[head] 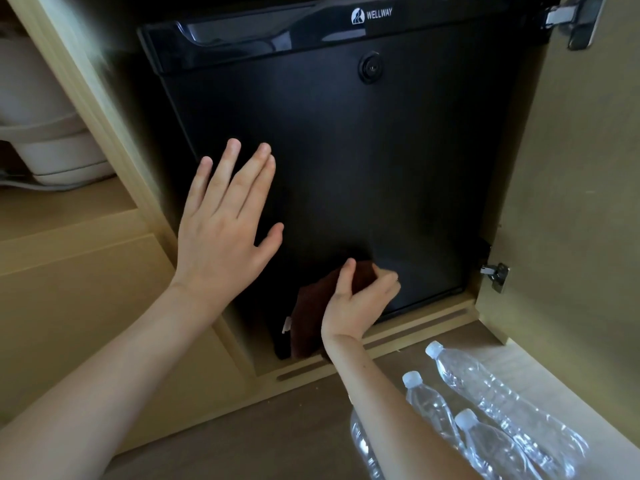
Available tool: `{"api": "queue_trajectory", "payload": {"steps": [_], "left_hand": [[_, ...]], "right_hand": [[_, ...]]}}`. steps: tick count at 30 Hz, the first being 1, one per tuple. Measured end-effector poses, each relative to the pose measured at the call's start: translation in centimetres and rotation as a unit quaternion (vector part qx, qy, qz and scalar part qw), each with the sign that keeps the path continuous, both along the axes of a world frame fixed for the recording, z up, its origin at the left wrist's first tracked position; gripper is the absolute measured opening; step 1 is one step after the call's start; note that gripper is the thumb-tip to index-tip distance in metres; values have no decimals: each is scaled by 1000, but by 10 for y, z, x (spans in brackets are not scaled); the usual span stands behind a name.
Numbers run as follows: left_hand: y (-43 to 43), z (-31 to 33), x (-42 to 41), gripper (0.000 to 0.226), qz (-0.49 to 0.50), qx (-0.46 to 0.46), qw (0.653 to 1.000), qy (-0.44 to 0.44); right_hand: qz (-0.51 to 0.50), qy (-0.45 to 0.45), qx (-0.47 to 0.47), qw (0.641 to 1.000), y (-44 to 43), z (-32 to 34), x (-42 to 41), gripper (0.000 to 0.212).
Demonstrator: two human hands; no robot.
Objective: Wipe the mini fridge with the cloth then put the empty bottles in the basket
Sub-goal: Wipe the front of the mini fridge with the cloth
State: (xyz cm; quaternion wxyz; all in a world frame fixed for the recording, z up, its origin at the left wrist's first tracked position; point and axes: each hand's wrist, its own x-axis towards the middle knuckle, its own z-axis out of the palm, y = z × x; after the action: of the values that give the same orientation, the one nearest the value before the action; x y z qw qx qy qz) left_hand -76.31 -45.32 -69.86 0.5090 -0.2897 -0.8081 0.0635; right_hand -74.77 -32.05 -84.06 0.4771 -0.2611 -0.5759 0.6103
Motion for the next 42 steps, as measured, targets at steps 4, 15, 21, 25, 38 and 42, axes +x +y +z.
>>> {"api": "queue_trajectory", "payload": {"steps": [4,15,21,25,38,42], "left_hand": [[5,1,-6,66,-11,-37,999,25],[8,-5,-8,70,-24,-21,999,7],[3,-3,-11,69,-23,-38,999,14],[4,-5,-12,69,-30,-33,999,17],[18,0,-12,59,-54,-82,995,27],[18,-1,-13,57,-61,-78,995,27]], "right_hand": [[34,93,90,991,5,49,-6,25],[-18,-2,-20,1000,7,-14,-3,22],[17,109,67,992,12,45,-12,22],[-20,111,65,992,15,17,-18,19],[-2,108,59,992,19,45,-14,22],[-71,73,-139,985,21,0,-19,22]]}}
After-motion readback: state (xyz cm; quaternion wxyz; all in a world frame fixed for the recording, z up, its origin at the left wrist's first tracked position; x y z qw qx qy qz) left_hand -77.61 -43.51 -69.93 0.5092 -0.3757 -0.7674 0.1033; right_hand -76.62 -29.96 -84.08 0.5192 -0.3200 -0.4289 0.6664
